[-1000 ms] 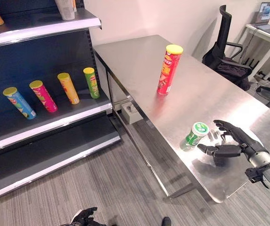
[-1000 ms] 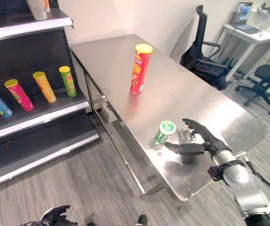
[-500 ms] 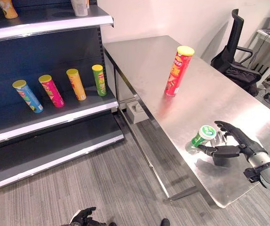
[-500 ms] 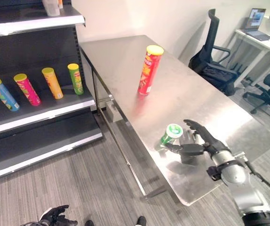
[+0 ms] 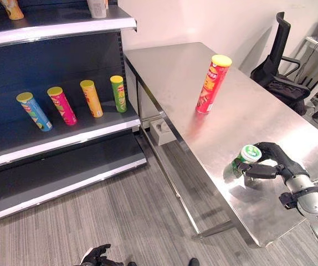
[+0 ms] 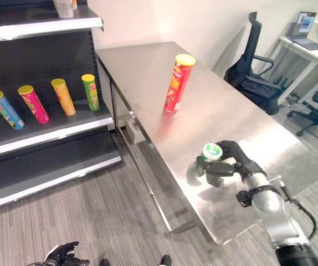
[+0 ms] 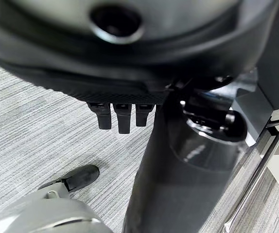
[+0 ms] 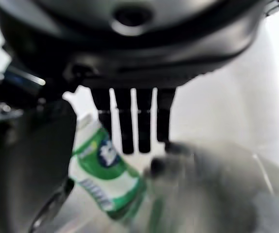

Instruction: Put the goods on the table back onto the shelves and tidy them up.

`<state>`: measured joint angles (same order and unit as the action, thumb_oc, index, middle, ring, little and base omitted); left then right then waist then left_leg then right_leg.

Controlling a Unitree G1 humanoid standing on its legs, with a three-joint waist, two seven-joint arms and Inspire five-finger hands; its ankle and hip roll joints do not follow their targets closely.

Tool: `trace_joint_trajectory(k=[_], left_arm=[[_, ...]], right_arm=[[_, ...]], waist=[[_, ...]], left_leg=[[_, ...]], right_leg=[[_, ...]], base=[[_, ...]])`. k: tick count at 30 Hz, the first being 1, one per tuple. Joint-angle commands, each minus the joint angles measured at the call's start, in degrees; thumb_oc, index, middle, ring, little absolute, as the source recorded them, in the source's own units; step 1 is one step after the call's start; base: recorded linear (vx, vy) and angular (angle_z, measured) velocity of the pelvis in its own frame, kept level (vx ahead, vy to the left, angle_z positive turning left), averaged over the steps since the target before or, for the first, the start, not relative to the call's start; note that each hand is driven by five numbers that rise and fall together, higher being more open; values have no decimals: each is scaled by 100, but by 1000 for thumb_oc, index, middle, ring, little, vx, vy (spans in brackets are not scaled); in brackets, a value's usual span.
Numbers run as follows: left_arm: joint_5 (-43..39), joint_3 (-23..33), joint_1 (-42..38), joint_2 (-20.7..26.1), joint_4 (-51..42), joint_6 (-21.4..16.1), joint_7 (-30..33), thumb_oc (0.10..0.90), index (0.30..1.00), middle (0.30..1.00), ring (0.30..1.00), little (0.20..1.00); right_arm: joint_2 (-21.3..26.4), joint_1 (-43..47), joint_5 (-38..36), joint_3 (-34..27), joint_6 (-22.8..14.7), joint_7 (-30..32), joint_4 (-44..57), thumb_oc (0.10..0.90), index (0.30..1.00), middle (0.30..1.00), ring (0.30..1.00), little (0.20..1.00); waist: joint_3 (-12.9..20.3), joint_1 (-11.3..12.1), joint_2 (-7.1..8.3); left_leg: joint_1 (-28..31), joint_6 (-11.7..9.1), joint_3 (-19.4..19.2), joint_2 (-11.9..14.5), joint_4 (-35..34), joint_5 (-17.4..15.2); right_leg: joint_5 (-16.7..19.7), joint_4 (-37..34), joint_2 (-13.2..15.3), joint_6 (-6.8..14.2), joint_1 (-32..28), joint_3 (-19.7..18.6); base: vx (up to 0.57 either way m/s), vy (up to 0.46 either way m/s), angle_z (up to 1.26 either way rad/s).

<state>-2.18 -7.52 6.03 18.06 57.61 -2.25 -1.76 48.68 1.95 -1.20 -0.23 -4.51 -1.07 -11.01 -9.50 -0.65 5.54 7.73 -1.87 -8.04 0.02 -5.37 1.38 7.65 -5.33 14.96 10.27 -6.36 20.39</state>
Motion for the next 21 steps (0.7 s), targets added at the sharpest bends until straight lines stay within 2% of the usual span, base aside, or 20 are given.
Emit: trace_joint_trajectory(k=[1,6,10,13,15,19,21], left_arm=[[-33,4,-219,222,-153,-211,50,800,900,900,900,900],[-70,99,-178,266,-252,-229,31,800,900,900,900,900],[-180,204,-90,324,-360,-237,-23,800,900,900,900,900],[-274,221,-51,345,-412,-257,-73,800,900,900,900,900],[-311,189,0,337,-444,-264,-117,800,900,900,900,900],[-447,141,58,322,-472,-285,-135,800,900,900,900,900],[-484,127,55,306,-449,-282,-130,800,900,900,900,900]], right_arm=[[272,634,-61,-206,-295,135,160,400,300,300,300,300],[523,522,-246,-696,-374,210,647,400,300,300,300,300],[854,795,-465,-877,-531,198,1241,400,300,300,300,300],[951,1223,-857,-771,-666,81,1628,400,300,300,300,300],[1089,1679,-1052,-491,-734,-26,1790,400,300,300,300,300],[1203,2316,-1517,-176,-887,-53,1933,400,300,300,300,300],[1219,2496,-1602,-93,-914,-17,1934,400,300,300,300,300]], waist=[[165,355,62],[185,325,53],[222,351,21],[267,406,-17],[310,469,-54],[304,573,-146],[317,571,-141]], left_leg=[[326,-226,-219,395,37,-613],[322,-280,-194,479,37,-598],[348,-395,-214,635,37,-555],[347,-510,-219,824,52,-509],[329,-596,-202,990,113,-468],[165,-744,-83,1266,478,-475],[69,-766,-16,1297,580,-453]], right_leg=[[260,332,410,384,439,-54],[175,301,343,356,398,-48],[47,245,193,298,329,1],[-104,215,32,217,273,56],[-241,174,-126,136,190,85],[-457,103,-394,-11,67,134],[-496,90,-427,-50,64,153]], base=[[16,-26,4],[31,-58,5],[41,-121,3],[50,-177,6],[54,-194,5],[27,-146,0],[20,-158,17]])
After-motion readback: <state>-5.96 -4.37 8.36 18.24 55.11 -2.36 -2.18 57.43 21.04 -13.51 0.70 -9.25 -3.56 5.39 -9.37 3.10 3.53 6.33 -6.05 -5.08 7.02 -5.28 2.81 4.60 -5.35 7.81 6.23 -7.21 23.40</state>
